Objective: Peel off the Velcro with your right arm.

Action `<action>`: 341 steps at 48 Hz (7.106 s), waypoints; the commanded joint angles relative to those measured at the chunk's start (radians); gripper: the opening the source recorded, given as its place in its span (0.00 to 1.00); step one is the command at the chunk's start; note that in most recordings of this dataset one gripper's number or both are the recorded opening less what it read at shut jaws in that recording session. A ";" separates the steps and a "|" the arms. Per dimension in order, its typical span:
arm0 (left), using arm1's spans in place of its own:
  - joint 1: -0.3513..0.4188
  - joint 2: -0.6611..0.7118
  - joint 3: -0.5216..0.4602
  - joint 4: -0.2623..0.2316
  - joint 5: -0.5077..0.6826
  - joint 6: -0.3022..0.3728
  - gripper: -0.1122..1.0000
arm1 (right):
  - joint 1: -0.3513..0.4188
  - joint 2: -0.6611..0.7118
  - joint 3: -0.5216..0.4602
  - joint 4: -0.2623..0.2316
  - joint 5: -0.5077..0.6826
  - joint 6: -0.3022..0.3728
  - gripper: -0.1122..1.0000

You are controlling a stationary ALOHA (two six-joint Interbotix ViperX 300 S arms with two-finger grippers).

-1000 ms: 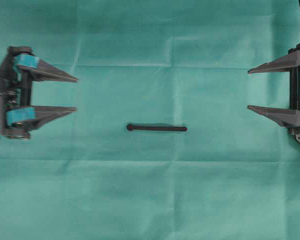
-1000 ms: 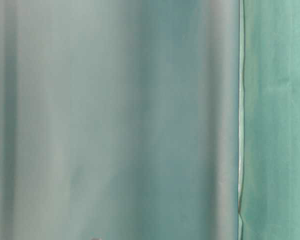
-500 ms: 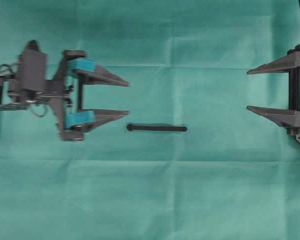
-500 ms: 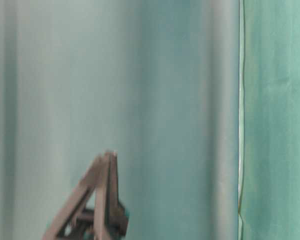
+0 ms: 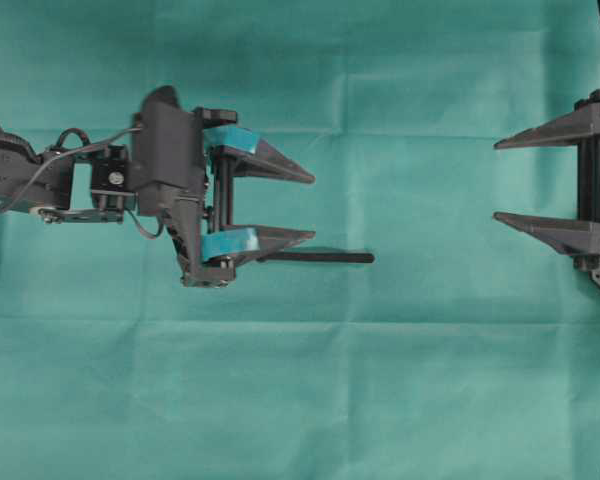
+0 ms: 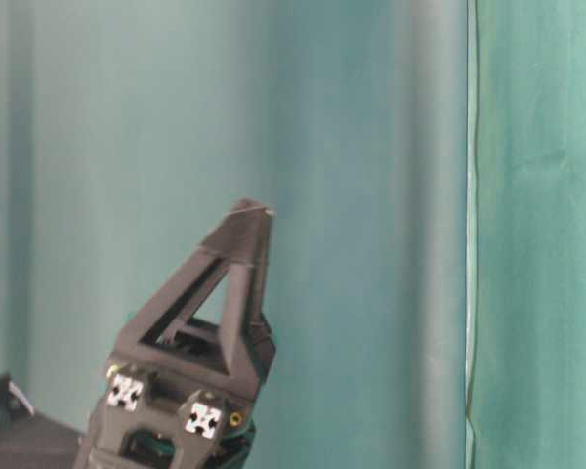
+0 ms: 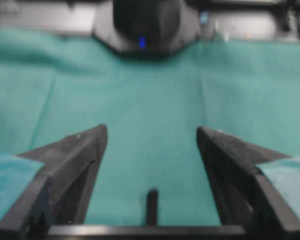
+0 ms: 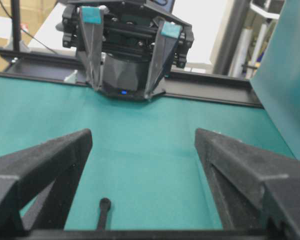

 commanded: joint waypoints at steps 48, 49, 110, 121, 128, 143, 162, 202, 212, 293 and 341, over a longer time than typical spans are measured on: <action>-0.002 0.221 -0.209 -0.002 0.463 0.003 0.76 | 0.000 0.008 -0.009 0.002 -0.011 0.002 0.72; -0.002 0.230 -0.210 -0.002 0.459 0.003 0.76 | -0.002 0.008 -0.009 0.002 -0.011 0.003 0.72; 0.002 0.430 -0.202 0.000 0.393 0.009 0.20 | -0.002 0.008 0.015 0.002 -0.038 0.002 0.72; 0.006 0.379 -0.202 0.002 0.393 0.009 0.19 | 0.000 0.005 0.014 0.000 -0.038 0.002 0.72; 0.008 0.331 -0.201 0.002 0.394 0.009 0.19 | -0.002 0.003 0.011 0.000 -0.041 0.002 0.72; 0.008 0.152 -0.164 0.002 0.394 0.009 0.19 | 0.000 -0.012 -0.037 -0.006 -0.020 -0.006 0.72; 0.009 -0.048 -0.110 0.000 0.394 0.009 0.19 | 0.000 0.003 -0.156 -0.097 0.055 -0.011 0.72; 0.009 -0.184 -0.037 -0.005 0.215 -0.097 0.19 | -0.002 0.247 -0.293 -0.152 0.017 -0.227 0.72; 0.015 -0.196 -0.003 -0.005 0.137 -0.232 0.19 | -0.021 0.290 -0.299 -0.152 -0.005 -0.296 0.72; 0.028 -0.227 0.087 -0.006 0.057 -0.431 0.19 | -0.066 0.581 -0.402 -0.146 -0.225 -0.437 0.72; 0.048 -0.233 0.092 -0.008 0.057 -0.433 0.19 | -0.054 0.611 -0.393 -0.150 -0.241 -0.433 0.66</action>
